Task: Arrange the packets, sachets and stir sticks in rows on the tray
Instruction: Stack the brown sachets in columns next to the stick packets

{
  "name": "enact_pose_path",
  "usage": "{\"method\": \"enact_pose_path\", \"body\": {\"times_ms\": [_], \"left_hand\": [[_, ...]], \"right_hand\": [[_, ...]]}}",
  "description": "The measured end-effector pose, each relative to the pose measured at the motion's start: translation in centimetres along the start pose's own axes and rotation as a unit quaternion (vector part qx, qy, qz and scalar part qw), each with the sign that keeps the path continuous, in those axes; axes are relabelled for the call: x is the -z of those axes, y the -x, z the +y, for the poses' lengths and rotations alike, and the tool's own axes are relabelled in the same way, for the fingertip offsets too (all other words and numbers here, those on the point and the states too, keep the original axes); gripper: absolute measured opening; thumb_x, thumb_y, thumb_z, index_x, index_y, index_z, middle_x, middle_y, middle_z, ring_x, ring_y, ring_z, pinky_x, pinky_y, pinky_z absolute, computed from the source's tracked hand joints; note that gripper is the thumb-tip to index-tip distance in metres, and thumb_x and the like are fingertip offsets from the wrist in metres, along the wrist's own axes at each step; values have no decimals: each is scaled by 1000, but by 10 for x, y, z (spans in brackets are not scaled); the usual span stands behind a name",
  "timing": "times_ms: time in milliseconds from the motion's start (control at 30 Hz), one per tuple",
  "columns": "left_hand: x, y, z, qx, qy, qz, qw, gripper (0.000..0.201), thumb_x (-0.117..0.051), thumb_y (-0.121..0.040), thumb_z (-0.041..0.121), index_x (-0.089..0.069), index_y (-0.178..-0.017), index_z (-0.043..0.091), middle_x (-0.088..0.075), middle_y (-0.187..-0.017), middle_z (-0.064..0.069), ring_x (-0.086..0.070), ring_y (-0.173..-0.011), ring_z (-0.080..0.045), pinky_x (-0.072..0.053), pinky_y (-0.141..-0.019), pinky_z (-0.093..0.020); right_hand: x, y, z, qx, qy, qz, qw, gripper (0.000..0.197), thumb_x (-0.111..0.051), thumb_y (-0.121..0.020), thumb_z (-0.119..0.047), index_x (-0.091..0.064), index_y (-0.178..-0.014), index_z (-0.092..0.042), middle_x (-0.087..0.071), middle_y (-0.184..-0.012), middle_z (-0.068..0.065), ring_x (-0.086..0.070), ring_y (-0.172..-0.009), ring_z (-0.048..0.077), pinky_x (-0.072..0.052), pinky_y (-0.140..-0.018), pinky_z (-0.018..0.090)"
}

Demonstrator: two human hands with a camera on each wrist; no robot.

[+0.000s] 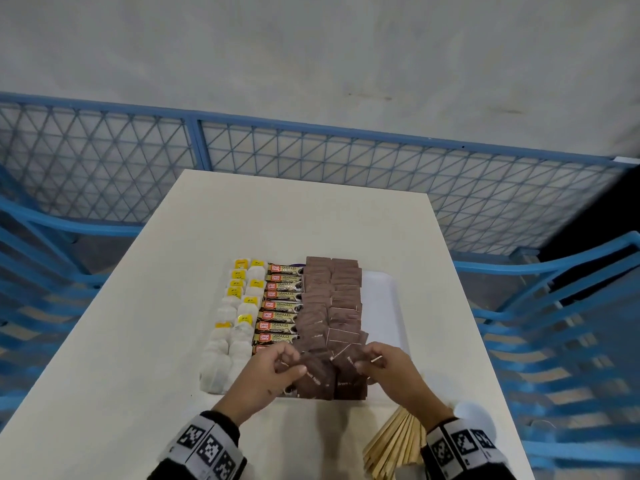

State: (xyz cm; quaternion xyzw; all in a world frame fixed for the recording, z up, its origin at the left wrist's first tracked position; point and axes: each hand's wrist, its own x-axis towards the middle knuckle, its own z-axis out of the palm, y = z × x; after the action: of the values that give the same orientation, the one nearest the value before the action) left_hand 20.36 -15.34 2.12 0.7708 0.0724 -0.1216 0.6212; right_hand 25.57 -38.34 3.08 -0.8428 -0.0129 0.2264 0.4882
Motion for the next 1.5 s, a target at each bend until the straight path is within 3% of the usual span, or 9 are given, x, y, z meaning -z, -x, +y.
{"method": "enact_pose_path", "body": {"times_ms": [200, 367, 500, 600, 833, 967, 1100, 1367, 1500], "left_hand": [[-16, -13, -7, -47, -175, -47, 982, 24, -66, -81, 6, -51, -83, 25, -52, -75, 8, -49, -60, 5, -39, -60, -11], [-29, -12, -21, -133, -312, -51, 940, 28, -54, -87, 14, -54, -113, 24, -54, -108, 7, -50, -91, -2, -34, -74, -3], [-34, -7, -24, -155, -355, 11, 922, 15, -55, -85, 17, -53, -100, 18, -57, -97, 5, -48, -78, -7, -30, -61, -6], [-37, -6, -27, -137, -352, 38, 925, 14, -56, -85, 18, -45, -94, 18, -49, -93, 8, -49, -71, -12, -30, -53, -9], [-42, -4, -28, -166, -435, -21, 885, 18, -65, -73, 24, -51, -85, 27, -53, -81, 6, -50, -50, -4, -11, -45, -2], [-43, -5, -35, -179, -436, 7, 882, 21, -72, -70, 32, -55, -81, 27, -56, -81, 8, -56, -60, -6, -30, -52, -11], [-44, -7, -34, -192, -453, 22, 871, 39, -85, -55, 34, -53, -74, 28, -54, -73, 12, -55, -54, -4, -33, -47, -14], [-49, -9, -35, -208, -466, 68, 857, 63, -86, -51, 37, -50, -102, 29, -60, -80, 10, -60, -57, -7, -44, -48, -15], [-48, -6, -41, -214, -476, 84, 849, 58, -86, -51, 38, -49, -94, 31, -57, -81, 8, -59, -63, -9, -48, -55, -20]], "right_hand": [[-4, -2, 12, 81, 214, -10, 974, 18, -65, -84, -18, -69, -102, -16, -50, -83, -16, -48, -83, 5, -37, -75, 7], [-21, -1, 17, 144, 264, -19, 954, 17, -60, -86, -17, -63, -103, -15, -47, -100, -7, -42, -91, 5, -33, -74, 2], [-26, 1, 23, 186, 274, -7, 944, 18, -55, -87, -14, -54, -105, -16, -48, -111, -3, -42, -97, 6, -39, -85, 12], [-26, 4, 27, 222, 307, -5, 925, 15, -48, -91, -14, -53, -105, -16, -45, -112, -1, -42, -98, 9, -41, -80, 14], [-25, 10, 39, 236, 305, -17, 923, 24, -51, -86, -28, -62, -100, -12, -47, -114, 2, -47, -103, 13, -43, -81, 12], [-22, 8, 38, 231, 307, -29, 923, 30, -61, -85, -33, -59, -107, -14, -44, -118, -1, -39, -107, 9, -34, -85, 9], [-25, 3, 36, 221, 306, -16, 926, 27, -60, -86, -30, -58, -108, -14, -44, -118, -2, -31, -101, 3, -29, -83, 6], [-26, -3, 36, 208, 294, -15, 933, 26, -63, -83, -24, -57, -108, -17, -47, -115, -5, -39, -101, 7, -39, -87, 14], [-22, 2, 35, 182, 265, -14, 947, 36, -59, -86, -18, -47, -119, -23, -49, -117, -9, -42, -102, 4, -40, -89, 14]]}}
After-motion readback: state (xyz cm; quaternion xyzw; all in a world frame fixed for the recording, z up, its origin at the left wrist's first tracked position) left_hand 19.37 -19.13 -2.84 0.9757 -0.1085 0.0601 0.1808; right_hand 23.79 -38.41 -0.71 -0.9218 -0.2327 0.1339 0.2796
